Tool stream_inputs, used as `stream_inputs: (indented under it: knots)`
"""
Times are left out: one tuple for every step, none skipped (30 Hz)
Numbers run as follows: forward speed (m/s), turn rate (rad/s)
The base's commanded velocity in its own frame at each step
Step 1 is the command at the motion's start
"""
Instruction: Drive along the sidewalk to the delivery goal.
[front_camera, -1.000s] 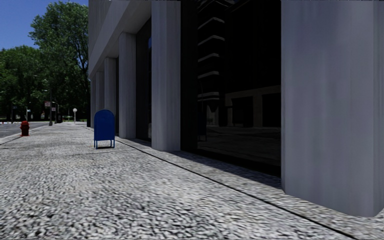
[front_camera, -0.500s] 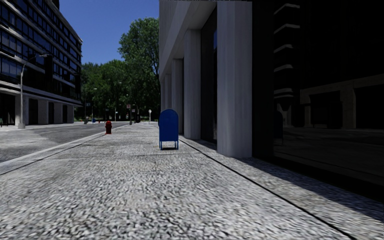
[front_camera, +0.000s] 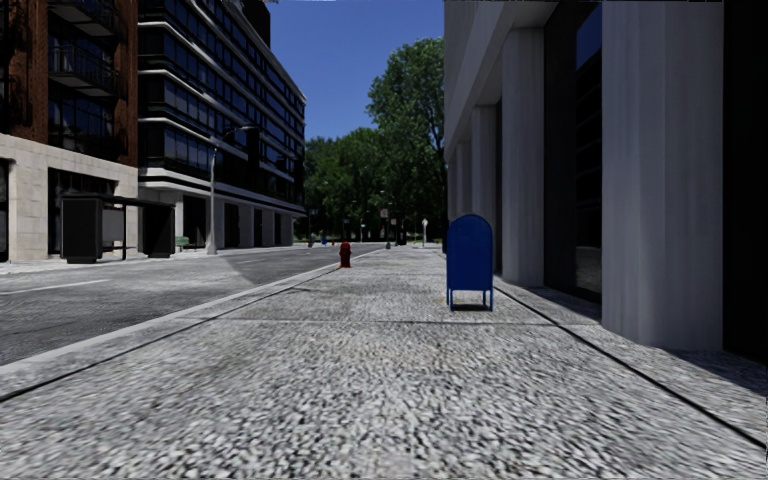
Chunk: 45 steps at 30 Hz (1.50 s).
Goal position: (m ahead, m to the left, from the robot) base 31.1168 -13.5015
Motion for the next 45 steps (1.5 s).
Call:
stream_inputs:
  knots:
    - [1.45, 0.00]
    - [1.45, 0.00]
    - [1.49, 0.00]
    - [2.00, 0.00]
    - [2.00, 0.00]
    - [2.00, 0.00]
    - [2.00, 0.00]
    - [2.00, 0.00]
    - [2.00, 0.00]
    - [2.00, 0.00]
    - [2.00, 0.00]
    - [2.00, 0.00]
    - [2.00, 0.00]
    - [2.00, 0.00]
    - [2.00, 0.00]
    - [2.00, 0.00]
    - [2.00, 0.00]
    - [2.00, 0.00]
    - [2.00, 0.00]
    - [2.00, -0.07]
    - [2.00, -0.13]
    - [2.00, -0.14]
    - [2.00, -0.15]
    - [2.00, -0.15]
    - [2.00, -0.15]
    - [2.00, -0.15]
    - [2.00, -0.15]
    - [2.00, -0.15]
    - [2.00, -0.15]
    - [2.00, -0.15]
    - [2.00, -0.15]
    - [2.00, -0.15]
    - [2.00, -0.15]
    - [2.00, -0.15]
    - [2.00, -0.15]
    - [2.00, -0.15]
    - [2.00, -0.15]
    - [2.00, -0.15]
    - [2.00, -0.15]
    - [2.00, -0.16]
    - [2.00, -0.18]
    - [2.00, -0.20]
    - [2.00, -0.20]
    - [2.00, -0.21]
    - [2.00, -0.24]
